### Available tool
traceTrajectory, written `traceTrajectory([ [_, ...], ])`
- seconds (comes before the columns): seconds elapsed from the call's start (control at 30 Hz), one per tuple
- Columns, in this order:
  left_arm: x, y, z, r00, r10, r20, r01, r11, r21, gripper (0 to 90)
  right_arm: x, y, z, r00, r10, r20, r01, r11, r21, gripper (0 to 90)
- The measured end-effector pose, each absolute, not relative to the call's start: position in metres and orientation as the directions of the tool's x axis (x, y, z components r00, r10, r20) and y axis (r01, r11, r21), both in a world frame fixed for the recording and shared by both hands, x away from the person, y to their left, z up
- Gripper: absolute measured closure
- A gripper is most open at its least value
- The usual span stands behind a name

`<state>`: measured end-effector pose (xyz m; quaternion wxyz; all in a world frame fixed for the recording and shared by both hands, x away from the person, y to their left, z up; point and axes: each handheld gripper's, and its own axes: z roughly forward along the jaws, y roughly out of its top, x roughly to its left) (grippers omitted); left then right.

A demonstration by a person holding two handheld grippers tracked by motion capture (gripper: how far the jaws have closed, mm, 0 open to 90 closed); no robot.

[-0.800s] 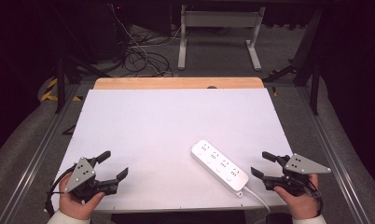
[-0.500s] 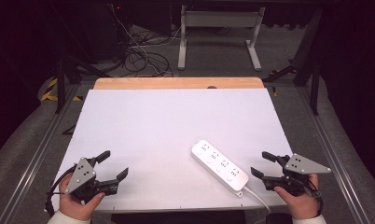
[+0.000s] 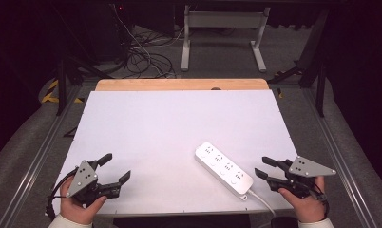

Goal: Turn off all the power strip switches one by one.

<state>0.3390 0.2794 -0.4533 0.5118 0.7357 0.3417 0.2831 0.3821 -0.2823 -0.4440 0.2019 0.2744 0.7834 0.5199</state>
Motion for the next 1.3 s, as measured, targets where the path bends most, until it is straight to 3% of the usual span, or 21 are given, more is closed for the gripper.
traceTrajectory([
  [0.27, 0.338, 0.279, -0.453, 0.604, 0.794, 0.074, 0.209, -0.247, 0.946, 16.8, 0.388, -0.272, -0.435, -0.793, 0.607, -0.062, 0.192, 0.344, 0.919, 48.5],
  [0.6, 0.338, 0.280, -0.453, 0.603, 0.795, 0.067, 0.209, -0.239, 0.948, 16.7, 0.396, -0.243, -0.426, -0.825, 0.565, -0.031, 0.227, 0.382, 0.896, 58.9],
  [1.17, 0.338, 0.280, -0.453, 0.602, 0.795, 0.069, 0.210, -0.241, 0.947, 16.9, 0.402, -0.225, -0.431, -0.852, 0.523, -0.016, 0.229, 0.400, 0.888, 59.7],
  [1.3, 0.337, 0.280, -0.452, 0.601, 0.797, 0.069, 0.209, -0.240, 0.948, 17.1, 0.401, -0.227, -0.431, -0.852, 0.524, 0.001, 0.251, 0.406, 0.879, 72.0],
])
